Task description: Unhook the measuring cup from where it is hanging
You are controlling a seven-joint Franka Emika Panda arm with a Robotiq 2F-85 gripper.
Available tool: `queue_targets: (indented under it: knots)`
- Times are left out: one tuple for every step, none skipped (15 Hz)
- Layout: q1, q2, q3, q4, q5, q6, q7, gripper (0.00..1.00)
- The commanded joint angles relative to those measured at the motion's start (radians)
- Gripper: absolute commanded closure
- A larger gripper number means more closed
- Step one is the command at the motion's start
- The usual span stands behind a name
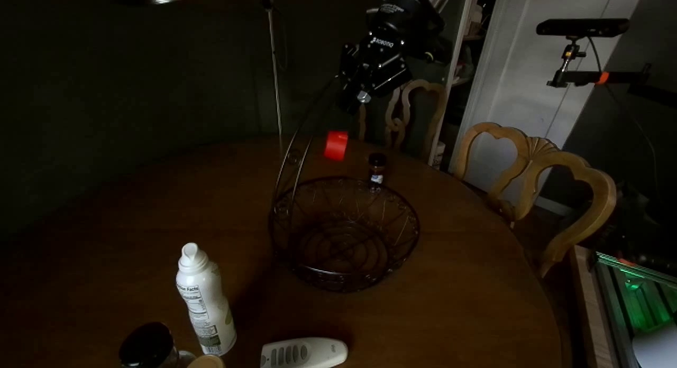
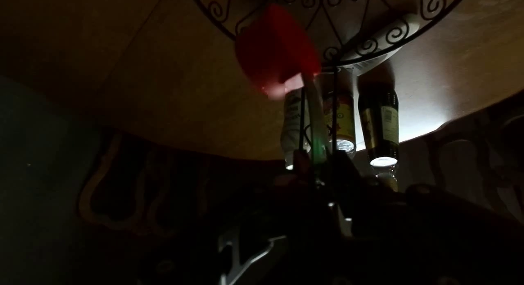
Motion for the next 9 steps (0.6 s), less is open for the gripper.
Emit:
queue_targets:
  knots:
    - [-0.027, 0.025, 0.011, 0.028, 0.013, -0.048, -0.041, 0.85]
    - [-0.029, 0.027, 0.011, 0.032, 0.012, -0.056, -0.047, 0.88]
    - [-0.031, 0.029, 0.012, 0.036, 0.010, -0.062, -0.047, 0.86]
    - [-0.034, 0.031, 0.013, 0.039, 0.007, -0.070, -0.047, 0.86]
    - [-0.036, 0.032, 0.013, 0.042, 0.004, -0.075, -0.043, 0.86]
    - [-0.038, 0.033, 0.014, 0.043, 0.000, -0.079, -0.042, 0.88]
    - [-0.039, 0.032, 0.015, 0.044, -0.001, -0.082, -0.040, 0.86]
    - [-0.040, 0.032, 0.016, 0.043, -0.005, -0.084, -0.036, 0.76]
    - [-0.041, 0.031, 0.017, 0.043, -0.006, -0.084, -0.033, 0.70]
